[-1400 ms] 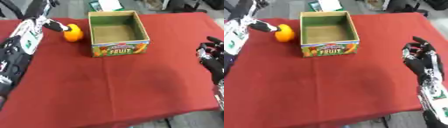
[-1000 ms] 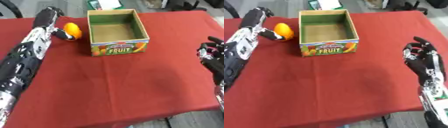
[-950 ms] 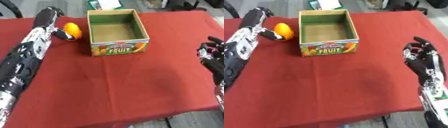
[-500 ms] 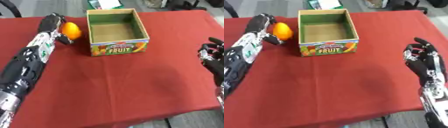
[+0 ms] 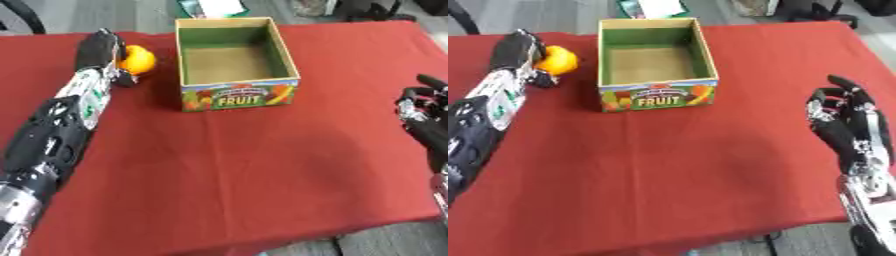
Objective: Pick up objects on the table and place them in the box.
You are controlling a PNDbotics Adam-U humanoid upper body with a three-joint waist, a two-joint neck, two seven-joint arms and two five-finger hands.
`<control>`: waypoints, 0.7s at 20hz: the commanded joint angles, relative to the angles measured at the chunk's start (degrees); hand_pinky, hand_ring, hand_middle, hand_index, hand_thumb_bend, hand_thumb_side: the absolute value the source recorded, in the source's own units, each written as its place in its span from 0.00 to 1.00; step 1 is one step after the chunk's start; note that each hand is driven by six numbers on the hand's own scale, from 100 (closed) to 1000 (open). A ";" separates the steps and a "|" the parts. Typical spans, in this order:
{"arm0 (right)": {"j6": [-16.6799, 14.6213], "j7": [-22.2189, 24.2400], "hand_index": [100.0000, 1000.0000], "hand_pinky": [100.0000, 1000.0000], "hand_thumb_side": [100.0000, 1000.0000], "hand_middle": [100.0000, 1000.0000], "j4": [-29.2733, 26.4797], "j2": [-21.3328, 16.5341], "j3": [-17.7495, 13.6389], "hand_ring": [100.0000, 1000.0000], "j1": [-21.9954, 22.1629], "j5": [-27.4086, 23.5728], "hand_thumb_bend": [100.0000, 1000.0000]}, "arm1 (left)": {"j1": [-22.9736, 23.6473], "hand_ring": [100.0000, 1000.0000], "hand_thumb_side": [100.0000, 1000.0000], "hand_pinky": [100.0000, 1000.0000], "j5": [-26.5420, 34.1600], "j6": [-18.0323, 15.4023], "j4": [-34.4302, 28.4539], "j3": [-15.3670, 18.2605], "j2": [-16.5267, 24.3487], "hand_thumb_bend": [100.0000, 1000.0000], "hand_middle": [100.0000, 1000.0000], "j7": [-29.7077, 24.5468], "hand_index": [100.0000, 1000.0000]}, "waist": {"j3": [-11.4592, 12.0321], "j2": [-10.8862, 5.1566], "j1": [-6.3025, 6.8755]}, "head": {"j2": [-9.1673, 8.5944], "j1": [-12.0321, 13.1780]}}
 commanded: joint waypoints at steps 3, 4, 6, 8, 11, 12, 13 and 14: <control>-0.09 0.27 0.79 0.59 0.00 0.58 -0.33 -0.94 -0.38 0.57 -0.49 -0.20 0.00 | -2.26 0.34 0.00 0.46 5.72 -0.31 -6.66 -0.65 2.26 0.57 0.21 1.73 0.31 | 0.25 -1.33 -0.10 | -0.17 -0.21; -0.08 0.28 0.79 0.59 0.00 0.58 -0.30 -0.95 -0.38 0.57 -0.46 -0.19 0.00 | -2.50 0.34 0.00 0.46 6.79 -0.39 -8.08 -1.03 2.44 0.57 0.21 1.56 0.31 | 0.28 -1.40 -0.08 | -0.14 -0.25; -0.07 0.30 0.79 0.59 0.00 0.58 -0.24 -1.00 -0.37 0.57 -0.43 -0.18 0.00 | -2.90 0.34 0.00 0.46 8.81 -0.56 -10.80 -1.86 2.64 0.57 0.21 0.94 0.31 | 0.29 -1.53 -0.04 | -0.07 -0.29; -0.07 0.33 0.79 0.59 0.00 0.57 -0.20 -1.03 -0.34 0.57 -0.43 -0.18 0.00 | -3.35 0.34 0.00 0.46 10.89 -0.97 -13.48 -2.81 2.50 0.56 0.21 0.18 0.31 | 0.18 -1.64 -0.01 | 0.01 -0.25; -0.03 0.46 0.79 0.59 0.00 0.57 -0.17 -1.03 -0.24 0.57 -0.47 -0.19 0.00 | -4.03 0.34 0.00 0.47 13.26 -2.24 -16.54 -4.74 1.72 0.52 0.21 -1.77 0.31 | -0.10 -1.79 0.00 | 0.00 -0.04; -0.02 0.50 0.79 0.59 0.00 0.57 -0.17 -1.01 -0.21 0.57 -0.49 -0.20 0.00 | -4.24 0.34 0.00 0.47 13.74 -2.83 -17.31 -5.45 1.28 0.51 0.21 -2.65 0.31 | -0.21 -1.82 0.00 | 0.01 0.06; -0.01 0.55 0.79 0.59 0.00 0.57 -0.16 -0.99 -0.18 0.57 -0.52 -0.21 0.00 | -4.41 0.34 0.00 0.47 14.00 -3.23 -17.89 -5.99 0.91 0.51 0.21 -3.44 0.31 | -0.30 -1.84 0.00 | 0.02 0.13; 0.00 0.61 0.79 0.59 0.00 0.57 -0.16 -0.95 -0.12 0.57 -0.57 -0.22 0.00 | -4.58 0.35 0.00 0.48 13.96 -3.73 -18.33 -6.69 0.30 0.49 0.22 -4.30 0.32 | -0.51 -1.86 0.01 | 0.04 0.25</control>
